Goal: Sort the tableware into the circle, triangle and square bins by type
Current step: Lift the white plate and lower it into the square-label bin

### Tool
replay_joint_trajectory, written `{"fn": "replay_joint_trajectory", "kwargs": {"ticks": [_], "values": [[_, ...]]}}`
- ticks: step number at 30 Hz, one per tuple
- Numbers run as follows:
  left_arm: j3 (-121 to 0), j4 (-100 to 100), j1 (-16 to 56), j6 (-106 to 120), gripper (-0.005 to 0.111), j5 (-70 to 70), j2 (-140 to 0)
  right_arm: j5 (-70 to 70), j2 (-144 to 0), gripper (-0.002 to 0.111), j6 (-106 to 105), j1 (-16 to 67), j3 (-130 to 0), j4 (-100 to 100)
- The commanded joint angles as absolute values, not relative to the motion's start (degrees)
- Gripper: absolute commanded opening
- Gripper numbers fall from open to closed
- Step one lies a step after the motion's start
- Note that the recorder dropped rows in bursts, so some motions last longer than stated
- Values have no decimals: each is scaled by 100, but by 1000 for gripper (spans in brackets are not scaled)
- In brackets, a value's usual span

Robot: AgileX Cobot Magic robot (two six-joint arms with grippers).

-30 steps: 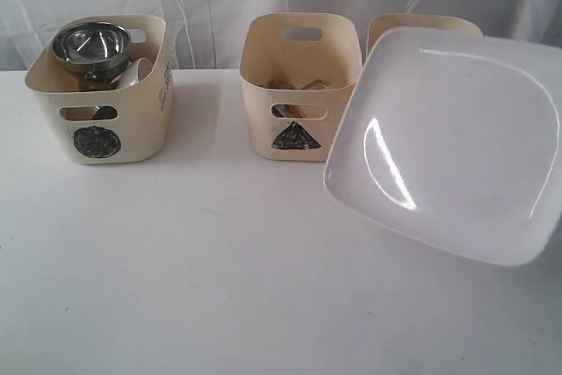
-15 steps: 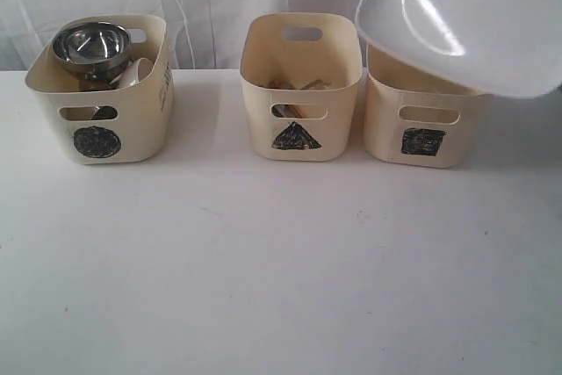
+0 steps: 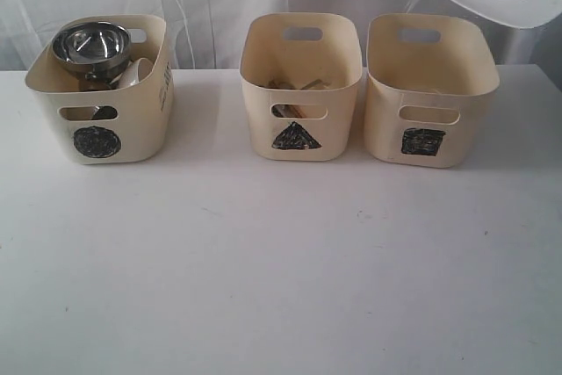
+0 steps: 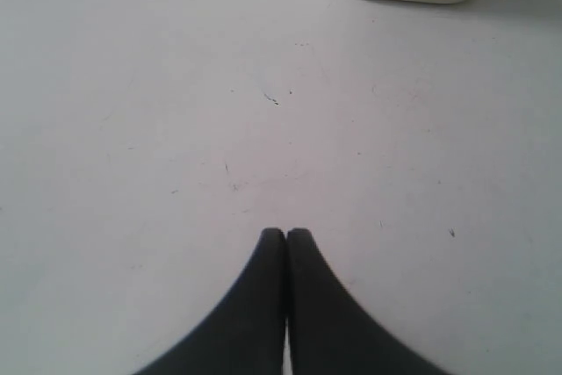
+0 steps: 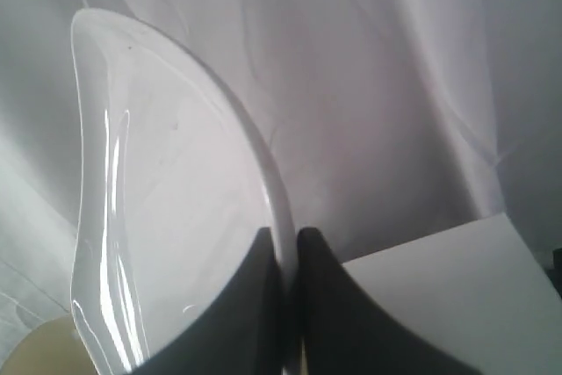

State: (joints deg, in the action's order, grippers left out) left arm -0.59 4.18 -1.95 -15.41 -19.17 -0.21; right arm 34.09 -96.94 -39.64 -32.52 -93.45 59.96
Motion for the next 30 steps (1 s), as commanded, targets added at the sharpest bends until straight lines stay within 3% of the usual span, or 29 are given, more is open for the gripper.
{"fn": "replay_joint_trajectory", "kwargs": {"ticks": [1,20,30], "values": [[0,393,-183,-1521,0,-2008,0,2631,-9877,0,-3875,-2828,-9423,5957],[0,393,-183,-1521,0,-2008,0,1347,-10691,0,-3848,-1928,-9413,3999],[0,393,-183,-1521,0,-2008,0,1505,-10691,0,-3879,-1774,-9413,3641]]}}
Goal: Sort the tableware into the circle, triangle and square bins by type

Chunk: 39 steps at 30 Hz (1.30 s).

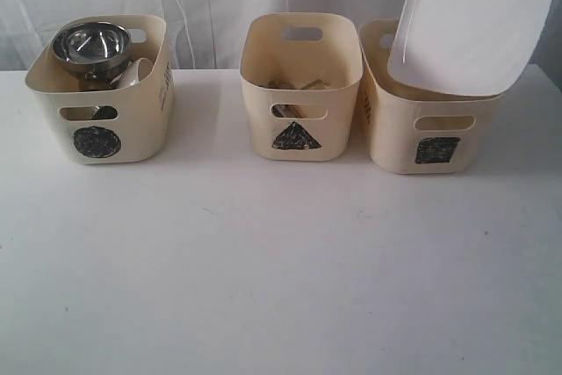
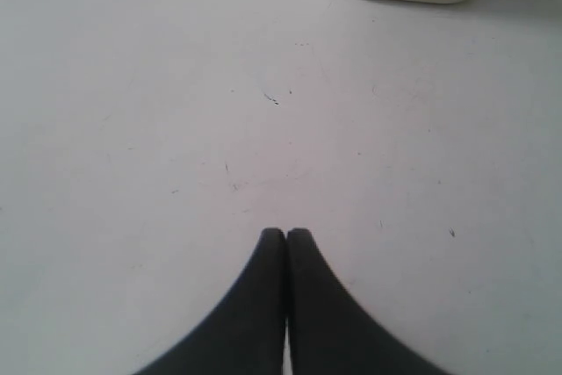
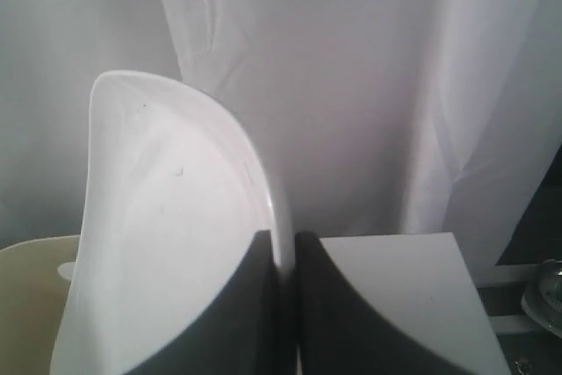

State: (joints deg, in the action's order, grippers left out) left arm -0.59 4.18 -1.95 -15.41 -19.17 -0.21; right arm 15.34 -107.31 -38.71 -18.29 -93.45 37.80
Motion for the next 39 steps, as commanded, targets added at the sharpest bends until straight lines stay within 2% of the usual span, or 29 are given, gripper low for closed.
{"fn": "replay_joint_trajectory", "kwargs": {"ticks": [1,5,10,11,13,16,18,19,22,26,29,31,34,35,39], "values": [[0,393,-183,-1521,0,-2008,0,1565,-10691,0,-3879,-1746,-9413,3642],[0,393,-183,-1521,0,-2008,0,1713,-10691,6,-3879,-1679,-9413,3604],[0,393,-183,-1521,0,-2008,0,1830,-10691,27,-3879,-1642,-9413,3604],[0,393,-183,-1521,0,-2008,0,1830,-10691,35,-3879,-1642,-9413,3604],[0,393,-183,-1521,0,-2008,0,1807,-10648,40,-3879,-1642,-9413,3604],[0,393,-183,-1521,0,-2008,0,1889,-10382,40,-3879,-1642,-9423,3615],[0,393,-183,-1521,0,-2008,0,2025,-9889,35,-3729,-1642,-9423,3641],[0,393,-183,-1521,0,-2008,0,2173,-9681,29,-3647,-1642,-9423,3629],[0,393,-183,-1521,0,-2008,0,2793,-9201,0,-3490,-1642,-9410,3281],[0,393,-183,-1521,0,-2008,0,3582,-8932,0,-1515,-1642,-9354,1607],[0,393,-183,-1521,0,-2008,0,3648,-8319,0,-1258,-1642,-8916,1848],[0,393,-183,-1521,0,-2008,0,2771,-7463,0,-1285,-1513,-8042,2416],[0,393,-183,-1521,0,-2008,0,1684,-5697,0,-1700,-762,-6400,2498],[0,393,-183,-1521,0,-2008,0,1679,-5199,0,-2071,-423,-5886,2498],[0,393,-183,-1521,0,-2008,0,2281,-3913,0,-2184,0,-4969,2710]]}}
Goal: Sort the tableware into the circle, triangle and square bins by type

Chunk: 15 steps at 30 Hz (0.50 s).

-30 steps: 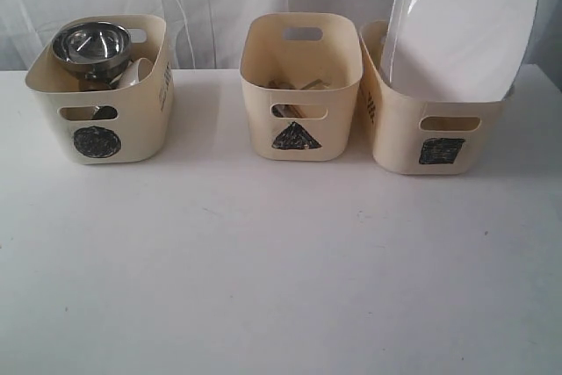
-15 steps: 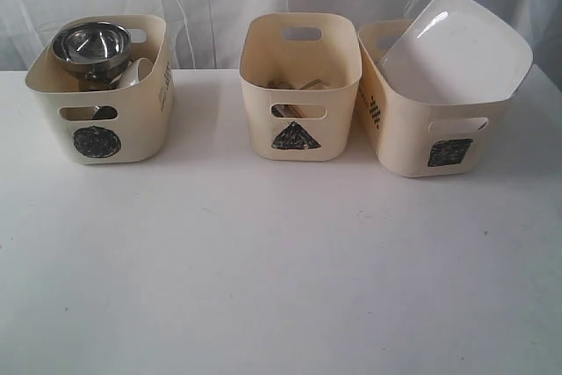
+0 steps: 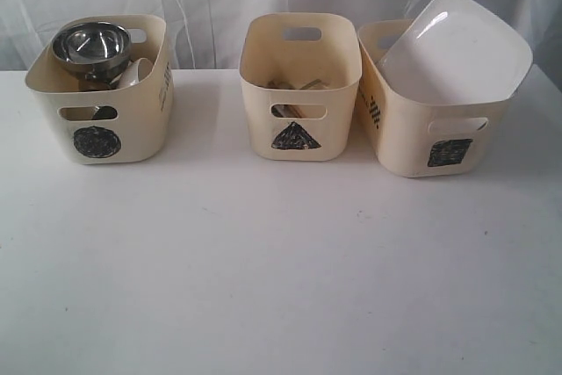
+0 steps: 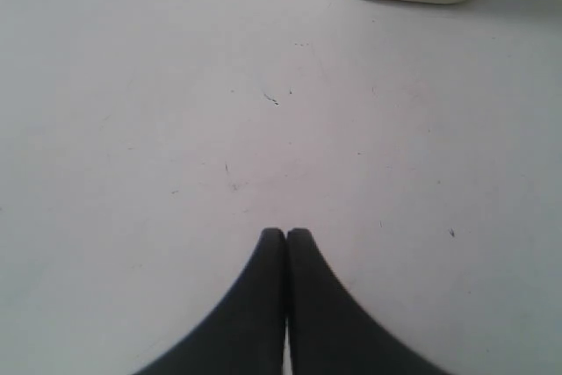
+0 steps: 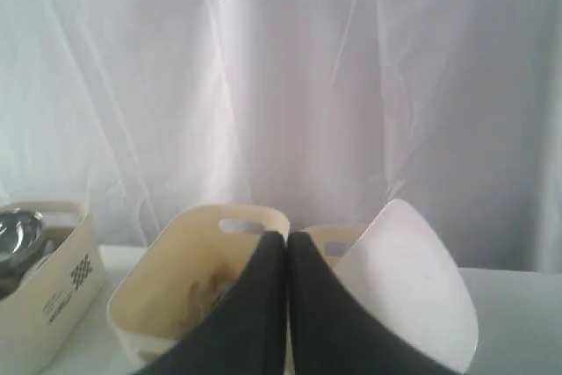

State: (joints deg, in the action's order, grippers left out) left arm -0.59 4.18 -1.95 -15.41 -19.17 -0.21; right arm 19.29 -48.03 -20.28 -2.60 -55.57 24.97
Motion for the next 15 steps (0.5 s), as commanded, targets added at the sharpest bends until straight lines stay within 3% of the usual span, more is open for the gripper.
{"fn": "replay_joint_trajectory", "kwargs": {"ticks": [1,6,15], "values": [[0,393,-183,-1521,0,-2008,0,2336,-3714,0,-2184,17,-4916,2816],[0,393,-183,-1521,0,-2008,0,2565,-2594,0,-2938,28,-4803,2843],[0,393,-183,-1521,0,-2008,0,2933,-2343,0,-2777,28,-4600,2861]]}}
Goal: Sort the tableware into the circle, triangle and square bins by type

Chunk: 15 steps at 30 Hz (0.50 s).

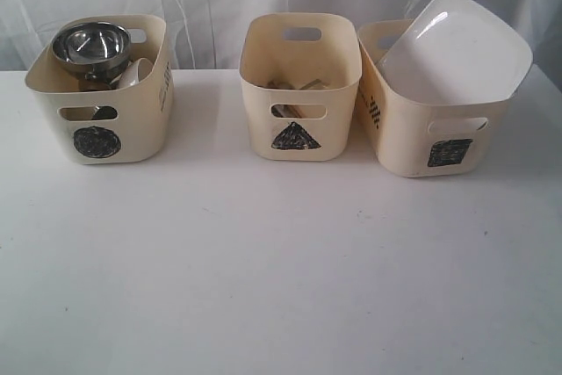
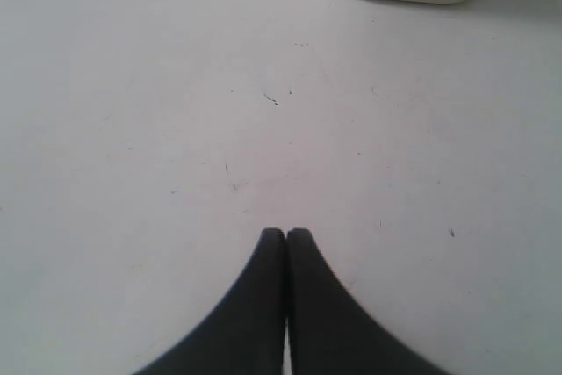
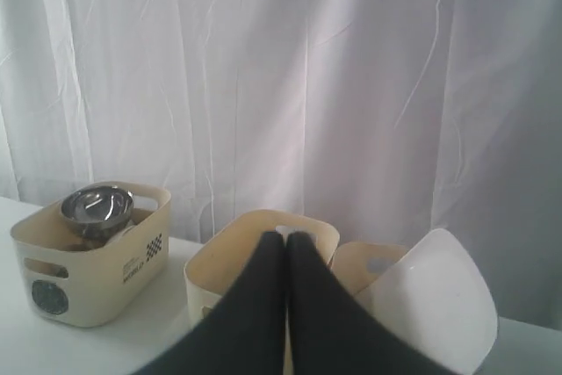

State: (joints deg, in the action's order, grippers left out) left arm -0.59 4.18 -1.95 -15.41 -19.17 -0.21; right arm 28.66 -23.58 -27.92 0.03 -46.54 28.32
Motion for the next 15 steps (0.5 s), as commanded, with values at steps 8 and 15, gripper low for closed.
{"fn": "replay_joint_trajectory", "kwargs": {"ticks": [8,15], "values": [[0,393,-183,-1521,0,-2008,0,2503,-2343,0,-2779,28,-4499,2095],[0,393,-183,-1521,0,-2008,0,655,-2095,0,-1877,28,-2650,1817]]}}
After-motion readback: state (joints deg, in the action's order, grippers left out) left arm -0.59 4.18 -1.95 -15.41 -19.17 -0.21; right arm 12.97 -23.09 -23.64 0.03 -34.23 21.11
